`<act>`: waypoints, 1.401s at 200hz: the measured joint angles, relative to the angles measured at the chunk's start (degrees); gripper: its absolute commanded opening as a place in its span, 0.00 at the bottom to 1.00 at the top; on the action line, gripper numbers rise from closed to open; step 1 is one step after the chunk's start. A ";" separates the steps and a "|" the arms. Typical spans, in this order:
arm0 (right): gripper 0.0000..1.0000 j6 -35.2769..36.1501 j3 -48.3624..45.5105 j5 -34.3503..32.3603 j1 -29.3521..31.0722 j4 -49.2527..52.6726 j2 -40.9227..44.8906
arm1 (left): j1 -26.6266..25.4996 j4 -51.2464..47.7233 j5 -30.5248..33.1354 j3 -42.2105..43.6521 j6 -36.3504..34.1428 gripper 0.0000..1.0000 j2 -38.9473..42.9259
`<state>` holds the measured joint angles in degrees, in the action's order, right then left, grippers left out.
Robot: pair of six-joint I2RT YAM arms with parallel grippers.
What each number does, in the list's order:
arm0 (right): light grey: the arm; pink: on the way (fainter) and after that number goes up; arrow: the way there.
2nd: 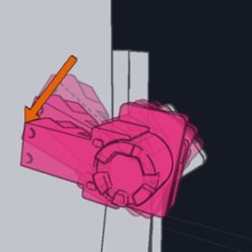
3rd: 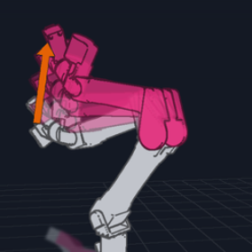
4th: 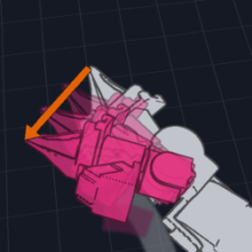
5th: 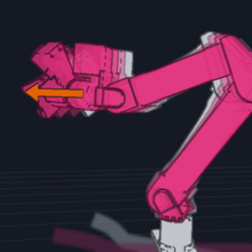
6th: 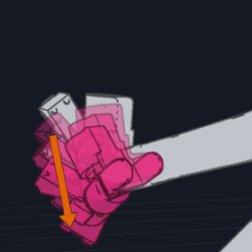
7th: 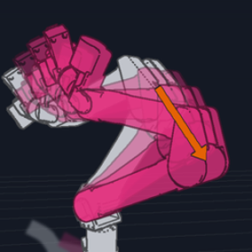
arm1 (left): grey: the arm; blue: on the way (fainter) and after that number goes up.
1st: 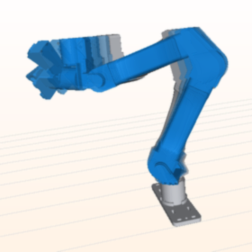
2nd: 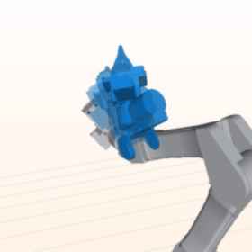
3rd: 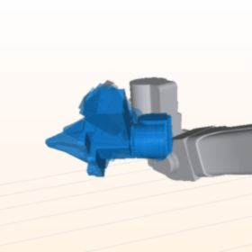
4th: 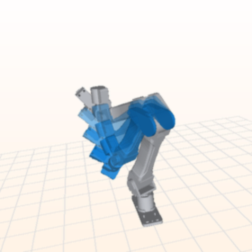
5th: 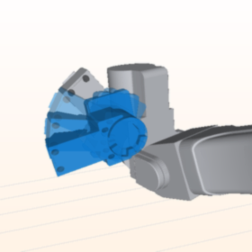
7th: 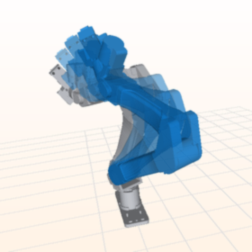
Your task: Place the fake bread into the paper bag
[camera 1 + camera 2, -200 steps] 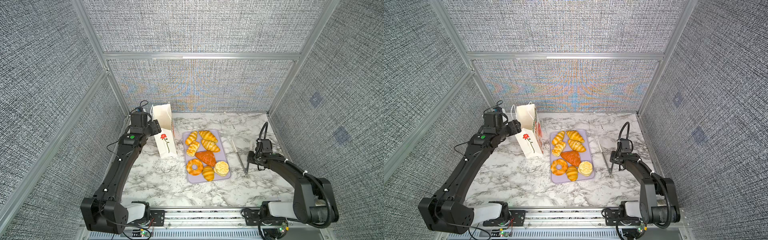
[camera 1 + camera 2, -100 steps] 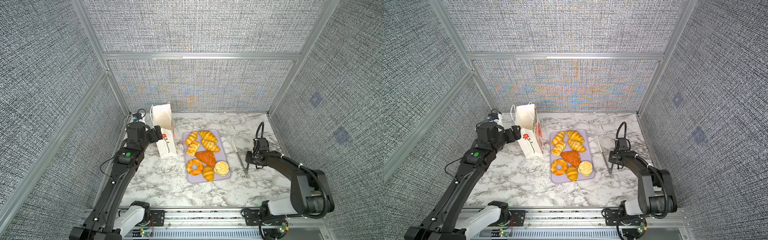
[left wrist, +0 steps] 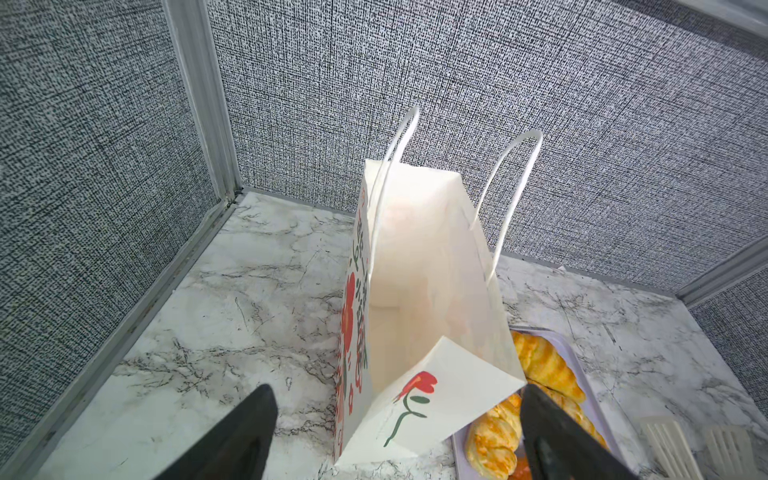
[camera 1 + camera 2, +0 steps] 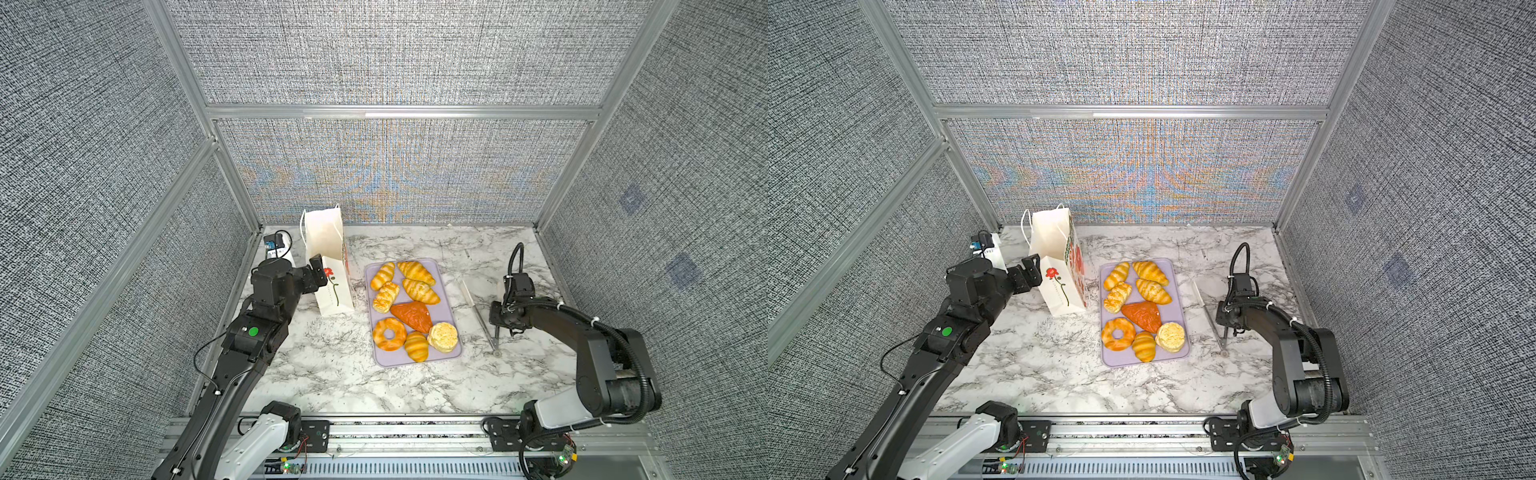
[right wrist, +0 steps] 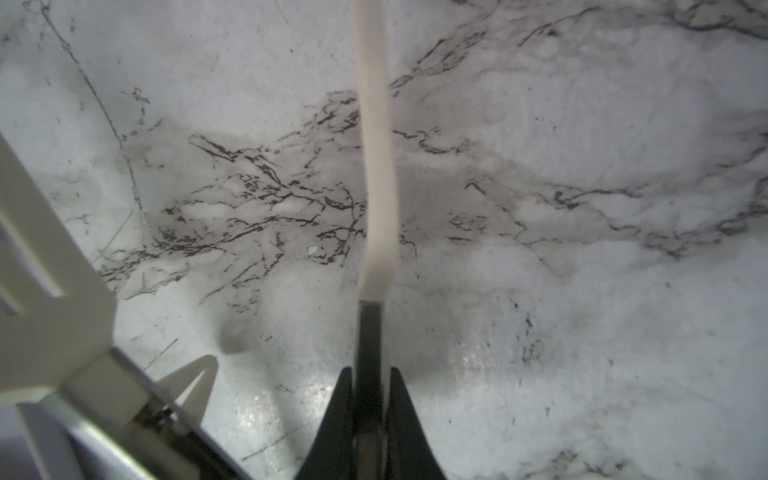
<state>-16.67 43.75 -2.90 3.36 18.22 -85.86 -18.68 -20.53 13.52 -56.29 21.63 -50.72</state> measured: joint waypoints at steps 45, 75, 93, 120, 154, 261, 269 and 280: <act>0.03 -0.04 -0.22 0.66 0.02 0.98 2.36 | -1.99 1.11 1.55 0.96 0.07 0.92 1.36; 0.02 0.00 0.79 0.68 0.02 2.56 4.09 | -3.87 1.77 2.47 1.20 0.04 0.91 1.92; 0.02 0.26 2.03 0.81 0.02 3.30 4.90 | -5.68 2.84 2.93 1.20 0.04 0.90 1.84; 0.02 0.85 4.11 1.51 0.02 5.46 6.62 | -8.98 3.23 3.06 1.14 -0.42 0.89 0.87; 0.02 1.38 6.86 2.60 0.02 7.23 9.25 | -14.58 2.80 4.66 0.63 -1.07 0.89 -1.05; 0.02 2.10 18.01 11.85 0.02 11.13 11.30 | -30.34 8.24 8.28 -5.46 -6.73 0.94 -14.80; 0.02 2.08 18.82 12.85 0.09 11.10 11.30 | -30.36 9.46 7.02 -5.33 -7.13 0.96 -15.37; 0.02 1.86 19.67 14.23 0.22 11.08 11.30 | -30.36 11.17 5.51 -5.14 -7.89 0.99 -16.09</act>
<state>-14.81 63.42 11.33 3.57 29.30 -74.56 -49.04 -9.37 19.03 -61.43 13.74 -66.81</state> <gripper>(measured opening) 0.109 0.957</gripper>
